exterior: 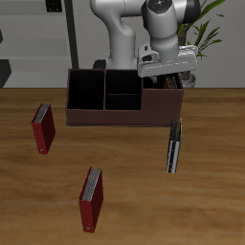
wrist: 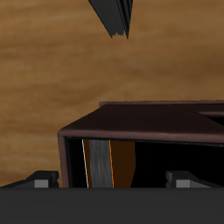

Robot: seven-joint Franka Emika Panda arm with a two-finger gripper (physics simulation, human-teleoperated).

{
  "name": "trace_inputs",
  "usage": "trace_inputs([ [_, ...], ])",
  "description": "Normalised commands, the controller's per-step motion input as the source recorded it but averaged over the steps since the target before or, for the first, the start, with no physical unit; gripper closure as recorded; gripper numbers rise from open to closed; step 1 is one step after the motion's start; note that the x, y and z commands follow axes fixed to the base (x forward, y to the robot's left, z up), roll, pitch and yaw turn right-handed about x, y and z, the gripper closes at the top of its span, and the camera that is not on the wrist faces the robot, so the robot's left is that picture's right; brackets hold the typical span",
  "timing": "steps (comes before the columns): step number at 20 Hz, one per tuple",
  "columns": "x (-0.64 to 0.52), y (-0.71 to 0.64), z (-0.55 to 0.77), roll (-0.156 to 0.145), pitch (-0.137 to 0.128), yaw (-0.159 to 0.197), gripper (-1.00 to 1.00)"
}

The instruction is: Place the orange book into the back desk caddy's right compartment and place the left red book into the back desk caddy's right compartment

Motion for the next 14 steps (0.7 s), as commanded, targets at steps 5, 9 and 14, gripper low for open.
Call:
trace_inputs([
  [5,0.07,-0.04,0.14,-0.009,-0.021,-0.002,-1.00],
  [9,0.16,-0.18,0.28,-0.026,-0.054,-0.004,-1.00],
  [14,0.29,-0.38,0.31,-0.067,-0.069,0.021,-1.00],
])
